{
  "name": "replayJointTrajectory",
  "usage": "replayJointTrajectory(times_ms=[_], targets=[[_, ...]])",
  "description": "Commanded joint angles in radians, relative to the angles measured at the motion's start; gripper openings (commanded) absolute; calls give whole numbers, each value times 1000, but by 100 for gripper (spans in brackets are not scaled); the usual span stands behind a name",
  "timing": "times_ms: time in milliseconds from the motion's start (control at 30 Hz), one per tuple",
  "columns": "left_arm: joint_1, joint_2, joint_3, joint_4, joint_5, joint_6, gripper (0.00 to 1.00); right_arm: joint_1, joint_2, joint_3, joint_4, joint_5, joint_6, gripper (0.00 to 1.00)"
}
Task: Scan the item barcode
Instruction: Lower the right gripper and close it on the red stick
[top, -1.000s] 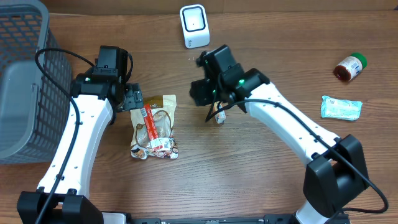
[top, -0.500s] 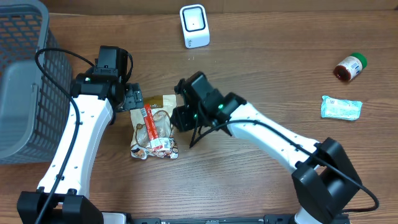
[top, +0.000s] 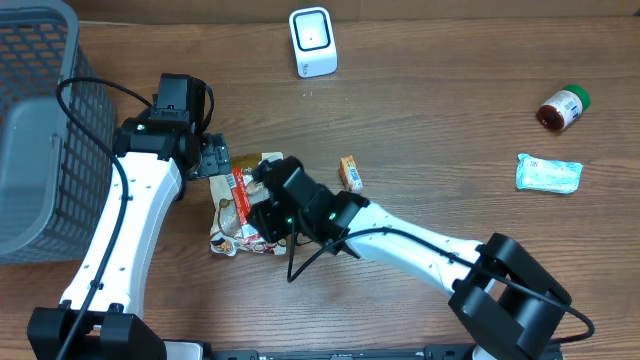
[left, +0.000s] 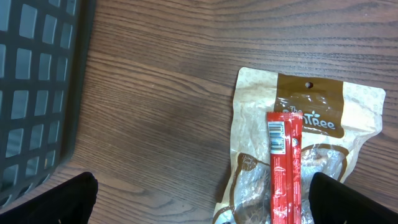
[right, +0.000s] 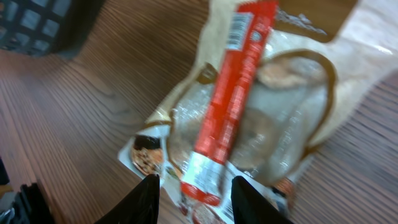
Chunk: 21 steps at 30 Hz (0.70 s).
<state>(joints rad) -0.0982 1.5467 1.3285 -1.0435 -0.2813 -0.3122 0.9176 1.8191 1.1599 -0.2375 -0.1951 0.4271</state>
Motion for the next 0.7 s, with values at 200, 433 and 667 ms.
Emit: replayJointTrajectory(times_ms=[200,433,667], targets=[[0,3,2,2,-6,1,100,57,91,-11,108,109,18,39],[0,3,2,2,-7,1,100,58,126,-11,124,109,18,39],[0,3,2,2,-6,1,100,58,134,-11,140,134,14,40]])
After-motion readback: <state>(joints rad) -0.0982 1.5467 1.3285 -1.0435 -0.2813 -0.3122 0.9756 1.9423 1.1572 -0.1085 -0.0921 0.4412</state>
